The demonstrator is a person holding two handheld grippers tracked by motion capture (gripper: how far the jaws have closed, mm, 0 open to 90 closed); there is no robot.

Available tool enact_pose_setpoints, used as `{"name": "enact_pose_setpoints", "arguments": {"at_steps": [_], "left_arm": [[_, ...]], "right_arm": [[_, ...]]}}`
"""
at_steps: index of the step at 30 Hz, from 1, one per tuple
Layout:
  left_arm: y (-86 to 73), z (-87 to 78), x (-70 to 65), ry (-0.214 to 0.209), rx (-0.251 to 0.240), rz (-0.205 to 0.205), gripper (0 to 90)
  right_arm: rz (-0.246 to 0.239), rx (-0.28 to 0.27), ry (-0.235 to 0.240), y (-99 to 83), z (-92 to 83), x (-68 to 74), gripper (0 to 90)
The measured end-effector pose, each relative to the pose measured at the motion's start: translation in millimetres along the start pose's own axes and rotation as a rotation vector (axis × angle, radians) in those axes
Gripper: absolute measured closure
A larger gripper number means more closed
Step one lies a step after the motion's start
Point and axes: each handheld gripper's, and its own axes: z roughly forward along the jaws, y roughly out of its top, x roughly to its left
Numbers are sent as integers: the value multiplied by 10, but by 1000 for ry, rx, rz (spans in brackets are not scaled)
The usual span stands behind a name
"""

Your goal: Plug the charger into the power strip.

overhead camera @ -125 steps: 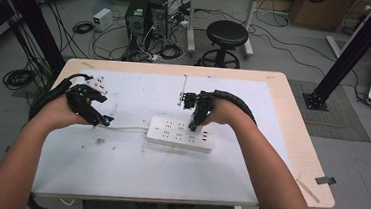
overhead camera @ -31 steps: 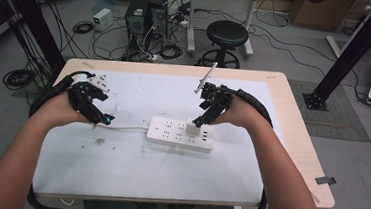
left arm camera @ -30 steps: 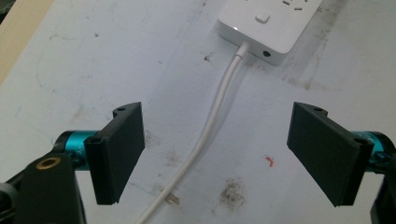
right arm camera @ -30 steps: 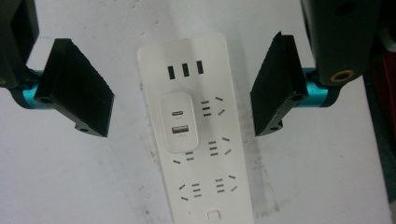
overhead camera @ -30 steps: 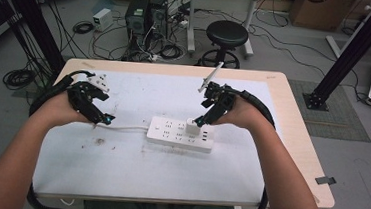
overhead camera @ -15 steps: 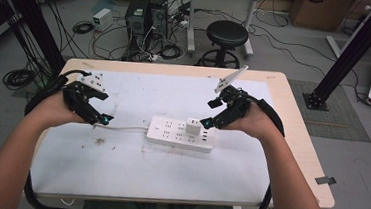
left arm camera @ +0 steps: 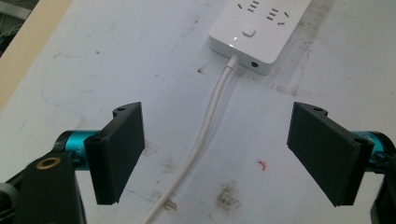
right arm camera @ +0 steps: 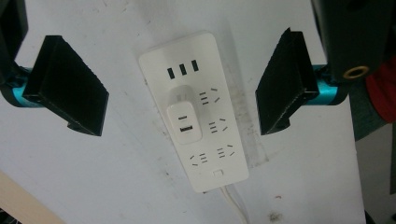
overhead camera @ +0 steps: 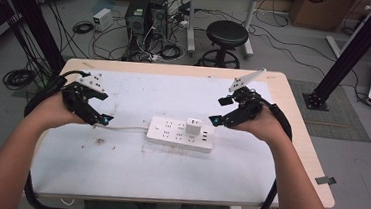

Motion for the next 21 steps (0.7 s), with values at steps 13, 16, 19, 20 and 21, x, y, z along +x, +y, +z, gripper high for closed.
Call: {"name": "enact_pose_setpoints", "arguments": {"at_steps": [13, 16, 19, 20, 21], "left_arm": [[-35, 20, 93, -1, -7, -19, 191], [-34, 44, 104, 9, -3, -23, 190], [-34, 44, 104, 9, -3, -23, 191], [-32, 38, 77, -1, -9, -22, 191], [-32, 38, 77, -1, -9, -22, 190]], "right_arm": [[5, 31, 4, 43, 54, -84, 173], [8, 31, -6, 34, 34, -93, 173], [8, 33, -6, 30, 32, -89, 174], [8, 39, -5, 33, 35, -78, 174], [8, 39, -5, 33, 35, -78, 174]]}}
